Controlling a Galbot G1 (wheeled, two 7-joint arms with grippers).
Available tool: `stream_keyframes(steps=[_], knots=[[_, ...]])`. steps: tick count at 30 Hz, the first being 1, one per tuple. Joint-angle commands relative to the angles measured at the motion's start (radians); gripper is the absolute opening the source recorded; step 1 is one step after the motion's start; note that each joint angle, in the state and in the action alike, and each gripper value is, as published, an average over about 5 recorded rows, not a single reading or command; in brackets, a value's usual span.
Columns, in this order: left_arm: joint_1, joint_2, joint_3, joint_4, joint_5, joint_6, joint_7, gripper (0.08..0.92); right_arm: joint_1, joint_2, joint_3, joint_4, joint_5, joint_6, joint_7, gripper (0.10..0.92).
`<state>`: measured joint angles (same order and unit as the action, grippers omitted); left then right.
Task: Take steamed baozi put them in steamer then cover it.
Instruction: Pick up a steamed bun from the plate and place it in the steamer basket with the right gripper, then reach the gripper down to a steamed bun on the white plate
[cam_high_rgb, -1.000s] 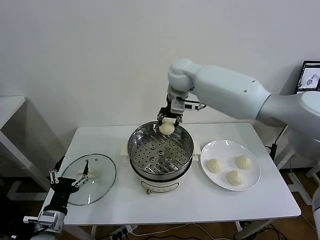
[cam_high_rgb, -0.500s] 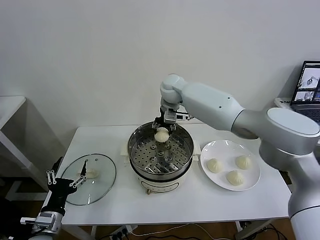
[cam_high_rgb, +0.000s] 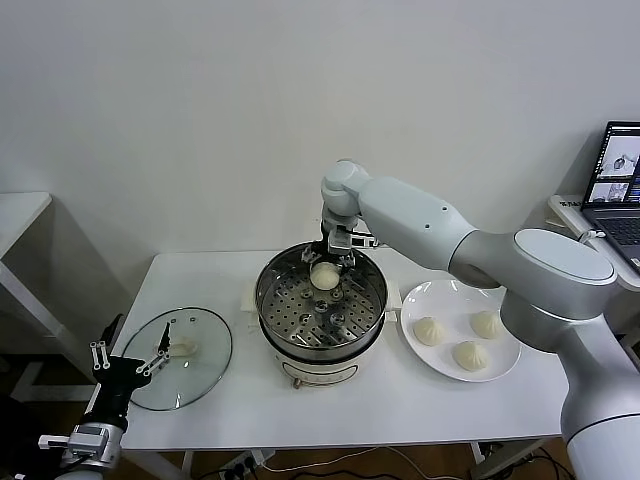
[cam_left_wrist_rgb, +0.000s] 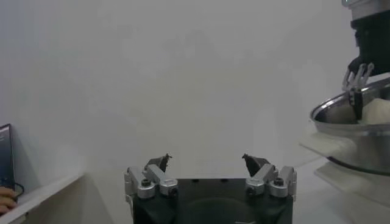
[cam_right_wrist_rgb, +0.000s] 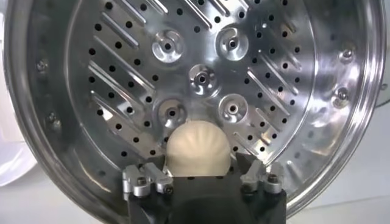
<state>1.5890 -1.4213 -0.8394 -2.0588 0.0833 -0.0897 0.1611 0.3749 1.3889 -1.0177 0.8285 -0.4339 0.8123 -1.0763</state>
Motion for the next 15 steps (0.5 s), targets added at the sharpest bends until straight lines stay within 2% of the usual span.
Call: stream_keyframes(steps=[1,8,11,15], knots=[[0.006,-0.001,0.0,-0.002,0.003,0.002,-0.001,0.823,0.101,-0.095,-0.003,0.122,0.201,-0.049,-0.042,0.822],[0.019,0.0,0.015,-0.026,0.015,0.008,-0.006,0.823,0.388,-0.405,-0.122,0.348,0.626,-0.281,-0.166,0.823],[0.02,-0.003,0.028,-0.037,0.023,0.011,-0.011,0.823,0.423,-0.538,-0.163,0.411,0.699,-0.385,-0.21,0.823],[0.024,-0.008,0.047,-0.048,0.036,0.012,-0.016,0.823,0.398,-0.687,-0.204,0.458,0.725,-0.564,-0.229,0.823]])
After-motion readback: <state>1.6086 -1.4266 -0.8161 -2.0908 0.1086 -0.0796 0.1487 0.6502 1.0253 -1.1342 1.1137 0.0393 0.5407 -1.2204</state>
